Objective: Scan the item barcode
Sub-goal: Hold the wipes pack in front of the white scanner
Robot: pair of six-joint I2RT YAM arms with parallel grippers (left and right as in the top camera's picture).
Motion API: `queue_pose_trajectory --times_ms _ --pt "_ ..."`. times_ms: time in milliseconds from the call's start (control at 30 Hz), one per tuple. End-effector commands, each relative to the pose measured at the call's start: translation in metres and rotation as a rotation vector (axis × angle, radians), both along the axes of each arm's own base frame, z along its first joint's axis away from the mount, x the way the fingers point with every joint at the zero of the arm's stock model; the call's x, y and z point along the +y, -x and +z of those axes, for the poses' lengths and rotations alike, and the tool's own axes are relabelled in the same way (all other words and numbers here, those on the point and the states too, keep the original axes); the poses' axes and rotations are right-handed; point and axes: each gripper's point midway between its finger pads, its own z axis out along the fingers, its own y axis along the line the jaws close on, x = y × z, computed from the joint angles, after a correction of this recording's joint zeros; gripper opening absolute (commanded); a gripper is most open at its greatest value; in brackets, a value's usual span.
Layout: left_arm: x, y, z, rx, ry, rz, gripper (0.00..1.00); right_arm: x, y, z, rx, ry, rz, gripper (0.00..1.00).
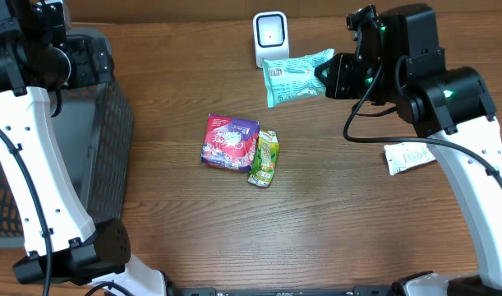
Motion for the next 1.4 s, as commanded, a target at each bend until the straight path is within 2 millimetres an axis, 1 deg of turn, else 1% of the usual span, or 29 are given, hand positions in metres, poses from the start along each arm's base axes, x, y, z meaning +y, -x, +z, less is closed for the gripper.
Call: queue_pose_trajectory --times_ms 0,267,533,700,933,1100,1367 --pt "-0.004 0.000 0.003 -0.011 -0.003 -0.025 1.00 -0.003 -0.001 0.018 -0.063 0.009 -0.013 0.04" --pt "-0.004 0.000 0.003 -0.010 -0.003 -0.025 0.99 0.007 0.006 0.021 -0.048 -0.038 0.041 0.04" --pt "-0.004 0.000 0.003 -0.011 -0.003 -0.025 1.00 0.011 0.009 0.023 -0.024 -0.078 0.046 0.04" --pt "-0.004 0.000 0.003 -0.011 -0.003 -0.025 1.00 0.000 0.006 0.027 0.044 -0.172 -0.012 0.04" --pt "-0.005 0.000 0.003 -0.010 -0.003 -0.027 0.99 -0.019 0.006 0.041 0.111 -0.339 0.005 0.04" --pt "-0.005 0.000 0.003 -0.011 -0.003 -0.027 1.00 -0.027 0.005 0.044 0.115 -0.365 -0.001 0.04" --pt "-0.005 0.000 0.003 -0.011 -0.003 -0.026 0.99 -0.030 0.000 0.045 0.084 -0.348 -0.008 0.04"
